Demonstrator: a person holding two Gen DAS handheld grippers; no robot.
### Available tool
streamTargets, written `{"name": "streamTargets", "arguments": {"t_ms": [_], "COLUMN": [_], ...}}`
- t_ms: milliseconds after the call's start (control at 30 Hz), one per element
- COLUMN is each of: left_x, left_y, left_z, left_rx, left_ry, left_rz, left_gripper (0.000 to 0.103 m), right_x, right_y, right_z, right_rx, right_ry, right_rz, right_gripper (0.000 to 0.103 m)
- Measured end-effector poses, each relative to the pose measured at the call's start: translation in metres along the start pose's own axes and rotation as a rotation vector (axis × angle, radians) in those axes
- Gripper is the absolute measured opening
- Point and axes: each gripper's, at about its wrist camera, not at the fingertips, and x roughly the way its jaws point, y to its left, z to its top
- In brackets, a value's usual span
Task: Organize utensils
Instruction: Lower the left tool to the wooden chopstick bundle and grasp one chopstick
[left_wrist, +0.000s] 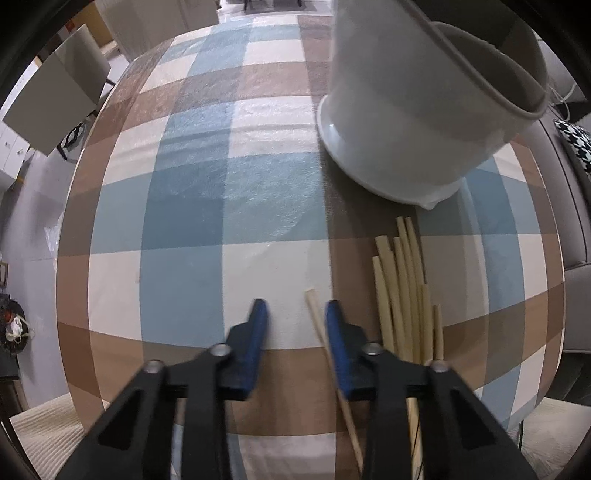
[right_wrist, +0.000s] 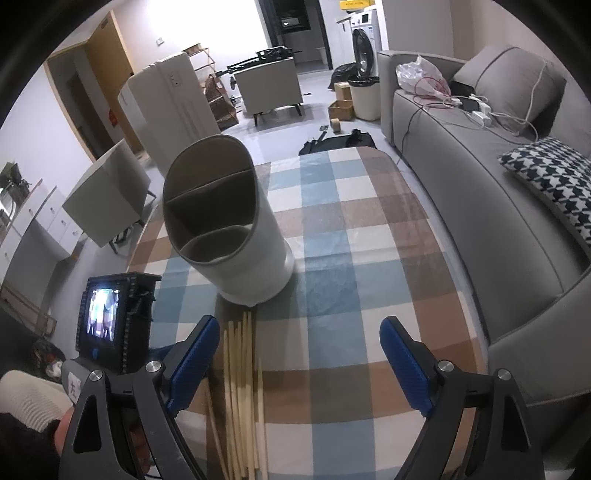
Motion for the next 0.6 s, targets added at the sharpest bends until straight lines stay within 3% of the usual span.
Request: {"name": "streamTargets", "arguments": {"t_ms": [33, 300, 433, 600], "left_x": [-0.002, -0.028, -0.061, -0.106], "left_y": [-0.004, -0.006, 0.007, 0.026], "left_z": [-0.003, -0.011, -0.019, -0.031], "left_rx": [0.004, -0.029, -0.057, -0.095], "left_ry": [-0.005, -0.05, -0.118, -0.184], "left_rz": [-0.003, -0.057, -0.126, -0.201], "left_gripper": [0.004, 0.0, 0.0, 0.0], "right_x": [0.0, 0.005, 0.016, 0.037], "right_y": [0.0, -0.004, -0.009, -0.006], "right_z": [0.0, -0.002, -0.005, -0.016], "right_rx": [0.002, 0.013, 0.041, 0.057], "right_ry": [0.0, 0.046, 0.104, 0.214], "right_rz": [0.0, 0.016, 0.031, 0.067], "right_gripper": [0.088, 0.086, 0.066, 0.05]}}
